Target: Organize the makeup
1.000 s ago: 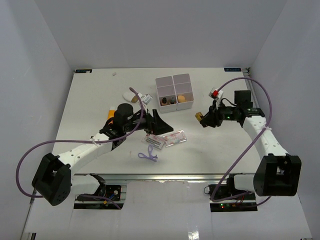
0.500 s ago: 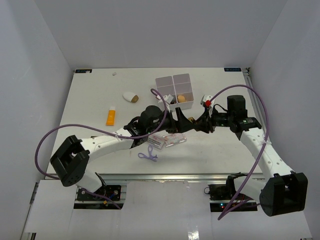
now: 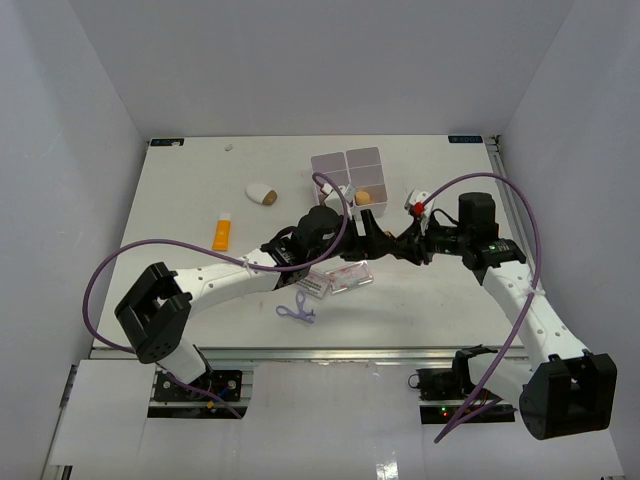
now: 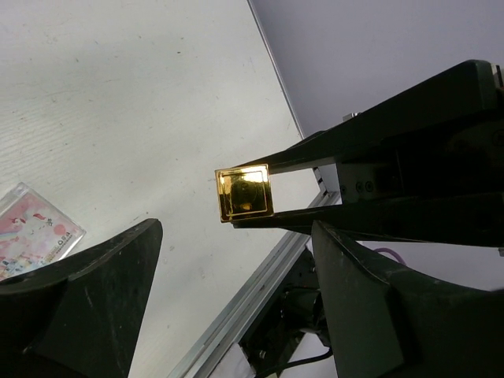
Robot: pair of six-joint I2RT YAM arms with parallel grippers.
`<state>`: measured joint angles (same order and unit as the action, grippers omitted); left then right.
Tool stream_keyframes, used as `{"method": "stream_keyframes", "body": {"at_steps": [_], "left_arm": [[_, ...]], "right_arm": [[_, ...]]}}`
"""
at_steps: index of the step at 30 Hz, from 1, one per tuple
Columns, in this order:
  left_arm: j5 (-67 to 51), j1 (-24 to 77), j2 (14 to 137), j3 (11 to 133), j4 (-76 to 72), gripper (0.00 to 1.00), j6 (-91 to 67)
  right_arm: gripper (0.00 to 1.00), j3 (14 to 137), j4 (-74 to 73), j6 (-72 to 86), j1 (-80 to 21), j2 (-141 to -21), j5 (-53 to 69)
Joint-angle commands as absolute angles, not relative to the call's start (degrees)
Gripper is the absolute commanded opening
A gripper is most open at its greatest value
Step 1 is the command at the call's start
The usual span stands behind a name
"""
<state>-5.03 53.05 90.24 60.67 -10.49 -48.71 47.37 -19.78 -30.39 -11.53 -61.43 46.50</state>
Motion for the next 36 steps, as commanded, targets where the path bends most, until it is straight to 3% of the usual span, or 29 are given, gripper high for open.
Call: {"method": "stream_keyframes", "body": {"at_steps": [1, 10, 13, 20, 32, 36], "left_arm": [[1.4, 53.2, 89.0, 62.9, -11.4, 0.87, -48.3], [3.0, 53.2, 88.4, 63.2, -11.6, 0.82, -47.6], [1.7, 53.2, 90.0, 64.3, -11.1, 0.73, -47.6], [0.1, 53.2, 91.4, 65.5, -10.3, 0.62, -47.7], [-3.0, 53.2, 92.6, 67.0, -8.0, 0.59, -47.1], [-3.8, 53.3, 93.5, 67.8, -8.1, 0.53, -47.2]], "right_arm": [[0.08, 46.8, -18.8, -30.0, -12.7, -59.7, 50.9], [0.08, 46.7, -18.5, -29.9, -12.7, -59.8, 51.0], [0.08, 46.6, -18.3, -29.7, -12.7, -59.9, 50.5], [0.09, 46.4, -17.5, -29.5, -12.7, -59.5, 48.9], [0.1, 45.7, -15.2, -27.4, -12.7, -59.2, 45.5], [0.1, 45.6, -14.9, -27.2, -12.7, -59.3, 45.3]]}}
